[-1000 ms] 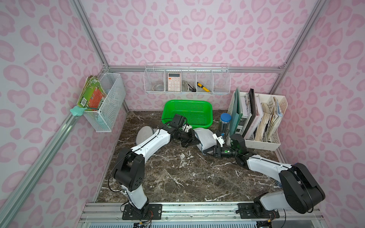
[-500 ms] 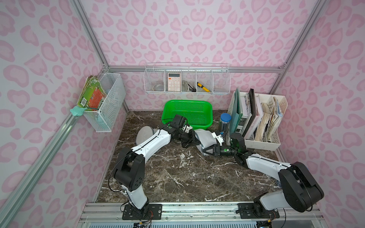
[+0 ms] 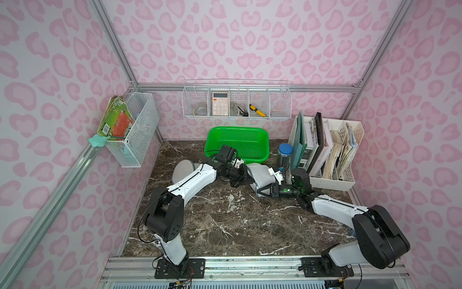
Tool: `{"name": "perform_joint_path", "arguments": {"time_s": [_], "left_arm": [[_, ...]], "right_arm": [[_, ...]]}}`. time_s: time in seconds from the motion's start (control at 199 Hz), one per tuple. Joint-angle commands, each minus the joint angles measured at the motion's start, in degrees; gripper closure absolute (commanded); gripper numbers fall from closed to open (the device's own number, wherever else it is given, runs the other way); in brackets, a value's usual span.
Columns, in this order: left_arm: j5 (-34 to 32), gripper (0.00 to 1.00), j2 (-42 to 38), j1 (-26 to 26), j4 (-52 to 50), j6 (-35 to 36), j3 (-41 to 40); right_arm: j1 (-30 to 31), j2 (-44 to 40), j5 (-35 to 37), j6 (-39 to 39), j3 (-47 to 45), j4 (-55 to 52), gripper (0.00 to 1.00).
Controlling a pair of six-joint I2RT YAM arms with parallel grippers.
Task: Turn the laundry bag inside out
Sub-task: Zip the zipper on the laundry bag.
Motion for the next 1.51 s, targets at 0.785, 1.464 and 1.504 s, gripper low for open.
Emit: {"name": "perform_joint_path", "arguments": {"time_s": [0.785, 1.464, 1.504], "left_arm": [[-1.4, 0.46, -3.9, 6.4, -1.6, -7.3, -2.6], [-11.1, 0.53, -2.1, -2.5, -9.6, -5.3, 1.1], [-11.0, 0.56, -1.9, -2.5, -9.1, -5.7, 1.2]], "right_arm": [[0.4, -1.4, 3.2, -5.5, 1.1, -6.5, 1.0], [3.4, 0.1, 4.6, -5.7, 5.0, -7.2, 1.0], [3.6, 0.0, 4.7, -5.8, 4.9, -7.2, 1.0]]}}
